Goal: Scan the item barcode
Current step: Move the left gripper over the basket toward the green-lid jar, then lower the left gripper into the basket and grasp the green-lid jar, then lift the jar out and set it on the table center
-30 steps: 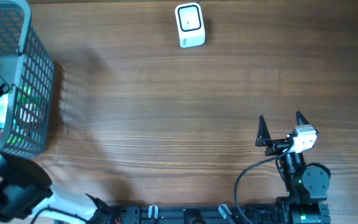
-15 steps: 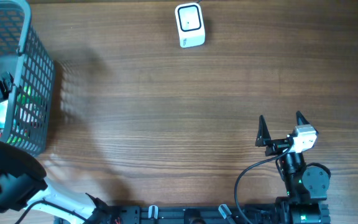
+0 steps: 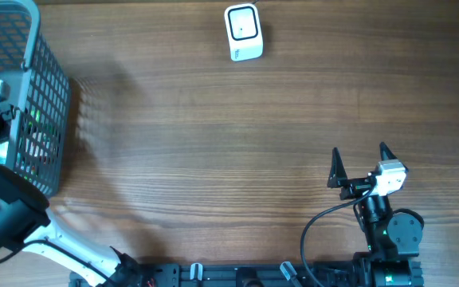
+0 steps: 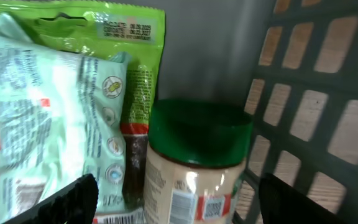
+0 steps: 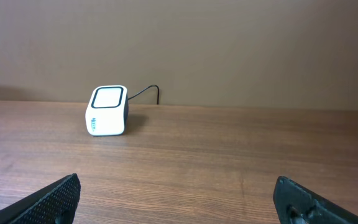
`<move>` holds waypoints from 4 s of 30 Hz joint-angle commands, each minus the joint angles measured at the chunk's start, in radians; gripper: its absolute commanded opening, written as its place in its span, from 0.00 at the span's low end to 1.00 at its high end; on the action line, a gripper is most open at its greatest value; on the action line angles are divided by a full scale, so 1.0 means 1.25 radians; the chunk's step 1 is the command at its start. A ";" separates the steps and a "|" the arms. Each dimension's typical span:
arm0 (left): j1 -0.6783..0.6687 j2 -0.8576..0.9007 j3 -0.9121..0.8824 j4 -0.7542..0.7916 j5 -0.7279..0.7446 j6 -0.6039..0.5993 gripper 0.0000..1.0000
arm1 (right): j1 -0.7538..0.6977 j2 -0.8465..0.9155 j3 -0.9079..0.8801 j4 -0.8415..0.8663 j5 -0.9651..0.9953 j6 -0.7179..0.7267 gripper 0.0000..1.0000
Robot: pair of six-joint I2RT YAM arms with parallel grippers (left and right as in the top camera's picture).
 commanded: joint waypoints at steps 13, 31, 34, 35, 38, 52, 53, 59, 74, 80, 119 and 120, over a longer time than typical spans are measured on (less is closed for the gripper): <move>0.004 0.073 -0.005 0.004 0.048 0.037 0.60 | 0.003 -0.002 -0.001 0.004 0.001 -0.008 1.00; 0.004 0.108 -0.042 0.020 0.052 0.014 0.78 | 0.003 -0.002 -0.001 0.004 0.001 -0.008 1.00; 0.004 0.108 -0.054 0.024 0.052 0.014 0.83 | 0.003 -0.002 -0.001 0.004 0.002 -0.008 1.00; 0.004 0.108 -0.054 0.024 0.052 0.014 0.86 | 0.003 -0.002 -0.001 0.004 0.002 -0.008 1.00; 0.004 0.107 -0.054 0.025 0.052 0.014 0.93 | 0.003 -0.002 -0.001 0.004 0.001 -0.008 1.00; 0.005 0.107 -0.054 0.036 0.012 0.014 0.77 | 0.003 -0.002 -0.001 0.004 0.001 -0.008 1.00; 0.005 0.107 -0.054 0.037 0.012 0.014 0.75 | 0.003 -0.002 -0.001 0.004 0.001 -0.008 1.00; 0.005 0.107 -0.047 0.043 0.012 0.014 0.62 | 0.003 -0.002 -0.001 0.004 0.001 -0.008 1.00; 0.004 -0.029 0.192 0.019 0.013 -0.086 0.59 | 0.003 -0.002 -0.001 0.004 0.001 -0.008 1.00; 0.004 -0.128 0.265 0.028 0.030 -0.164 0.59 | 0.003 -0.002 -0.001 0.004 0.002 -0.008 1.00; -0.709 -0.429 0.073 -0.222 0.216 -0.368 0.60 | 0.003 -0.002 -0.001 0.004 0.002 -0.008 1.00; -0.728 -0.429 0.043 -0.201 0.216 -0.374 0.60 | 0.003 -0.002 -0.001 0.004 0.001 -0.008 1.00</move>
